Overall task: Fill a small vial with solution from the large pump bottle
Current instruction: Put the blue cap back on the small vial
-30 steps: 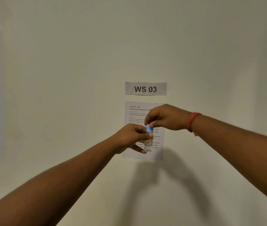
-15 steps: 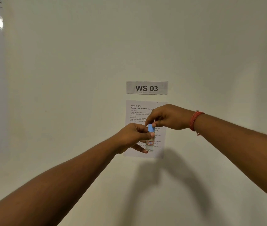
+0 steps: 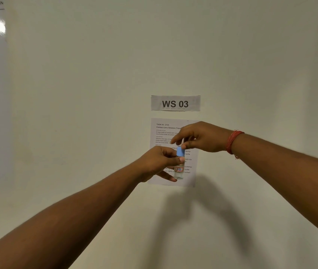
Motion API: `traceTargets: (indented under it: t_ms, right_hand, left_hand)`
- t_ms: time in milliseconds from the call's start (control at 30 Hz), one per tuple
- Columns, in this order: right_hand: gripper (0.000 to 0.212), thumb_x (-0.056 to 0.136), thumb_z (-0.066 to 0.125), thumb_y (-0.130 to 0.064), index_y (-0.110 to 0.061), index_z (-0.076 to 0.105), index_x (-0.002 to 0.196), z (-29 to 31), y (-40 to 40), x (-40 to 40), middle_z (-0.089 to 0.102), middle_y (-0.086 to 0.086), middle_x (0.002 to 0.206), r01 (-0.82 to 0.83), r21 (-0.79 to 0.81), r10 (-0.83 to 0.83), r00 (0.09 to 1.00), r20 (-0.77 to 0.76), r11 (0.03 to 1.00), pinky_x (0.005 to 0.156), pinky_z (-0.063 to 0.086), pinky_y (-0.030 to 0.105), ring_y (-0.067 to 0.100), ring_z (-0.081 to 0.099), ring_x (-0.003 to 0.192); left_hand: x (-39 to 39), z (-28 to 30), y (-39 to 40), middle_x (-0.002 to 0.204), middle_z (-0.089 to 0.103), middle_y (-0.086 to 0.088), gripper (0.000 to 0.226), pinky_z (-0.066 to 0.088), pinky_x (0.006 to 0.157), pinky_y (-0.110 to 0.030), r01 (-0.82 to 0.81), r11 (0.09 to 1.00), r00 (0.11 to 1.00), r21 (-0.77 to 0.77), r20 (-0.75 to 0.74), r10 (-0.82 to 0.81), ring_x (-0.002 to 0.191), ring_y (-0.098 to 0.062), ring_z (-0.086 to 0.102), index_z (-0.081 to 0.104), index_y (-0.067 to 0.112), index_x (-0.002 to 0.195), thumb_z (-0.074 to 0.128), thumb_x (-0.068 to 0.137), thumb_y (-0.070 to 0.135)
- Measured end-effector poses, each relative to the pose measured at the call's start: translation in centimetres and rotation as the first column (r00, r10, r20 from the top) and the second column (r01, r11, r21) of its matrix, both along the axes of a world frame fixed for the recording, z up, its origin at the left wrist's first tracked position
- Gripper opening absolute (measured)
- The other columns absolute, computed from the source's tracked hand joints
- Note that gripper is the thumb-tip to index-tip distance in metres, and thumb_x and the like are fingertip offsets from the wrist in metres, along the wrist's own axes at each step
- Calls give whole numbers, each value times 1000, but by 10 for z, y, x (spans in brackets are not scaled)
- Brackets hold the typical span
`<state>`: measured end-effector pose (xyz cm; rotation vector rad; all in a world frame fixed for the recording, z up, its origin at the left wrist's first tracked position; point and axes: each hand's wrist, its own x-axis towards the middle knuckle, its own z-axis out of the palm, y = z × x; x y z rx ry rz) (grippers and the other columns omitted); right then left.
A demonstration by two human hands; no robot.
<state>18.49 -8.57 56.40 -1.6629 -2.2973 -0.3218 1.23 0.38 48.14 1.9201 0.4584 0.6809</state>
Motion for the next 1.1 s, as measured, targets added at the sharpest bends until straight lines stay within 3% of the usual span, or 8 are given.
traceTargets:
  t_ms: [267, 433, 600, 800, 967, 1100]
  right_hand:
    - [17, 91, 65, -30, -31, 72, 107, -6, 5, 1, 62, -22, 94, 25, 0, -25, 999, 30, 1000, 82, 44, 18, -5, 57, 90]
    - [32, 91, 65, -32, -32, 65, 123, -3, 3, 0, 60, -20, 100, 32, 43, -32, 999, 7, 999, 81, 45, 16, -1, 58, 91]
    - [24, 90, 68, -24, -29, 70, 114, -2, -1, 0, 65, -16, 101, 0, -10, 0, 999, 42, 1000, 81, 46, 17, 0, 60, 91]
    - [17, 92, 65, -31, -26, 74, 105, -6, 1, 0, 66, -13, 100, 40, 10, -41, 998, 47, 999, 83, 46, 21, 2, 58, 91]
    - [29, 92, 65, -29, -29, 67, 121, -4, 0, -1, 62, -15, 102, 18, 34, -19, 999, 46, 999, 83, 45, 18, 5, 59, 94]
    - [27, 90, 68, -21, -30, 69, 115, -2, -2, -1, 65, -14, 102, -31, -6, 31, 997, 66, 1000, 85, 49, 21, 1, 60, 92]
  left_hand:
    - [-2, -1, -2, 113, 76, -11, 28, 61, 86, -55, 20, 1000, 1000, 7, 6, -20, 107, -26, 73, 73, 8, 119, 71, 95, 22]
    - [-1, 1, -4, 115, 76, -12, 29, 60, 88, -56, 6, 1000, 1000, 21, -3, -6, 107, -27, 73, 71, 6, 120, 69, 96, 21]
    - [-1, 1, -6, 116, 75, -13, 30, 60, 88, -57, -5, 1000, 1000, 15, -1, 5, 108, -29, 72, 71, 5, 120, 70, 95, 22]
    - [-1, -2, -5, 115, 75, -13, 28, 61, 87, -56, 17, 1000, 1000, 10, 2, -17, 108, -28, 72, 72, 6, 120, 69, 96, 21]
    - [1, -3, -4, 116, 75, -13, 29, 60, 87, -57, 2, 1000, 1000, 9, -7, -2, 109, -29, 72, 71, 5, 120, 69, 96, 21]
    - [3, -3, -3, 117, 74, -14, 30, 60, 88, -57, -7, 1000, 1000, 2, -10, 7, 110, -30, 71, 71, 5, 121, 69, 95, 21]
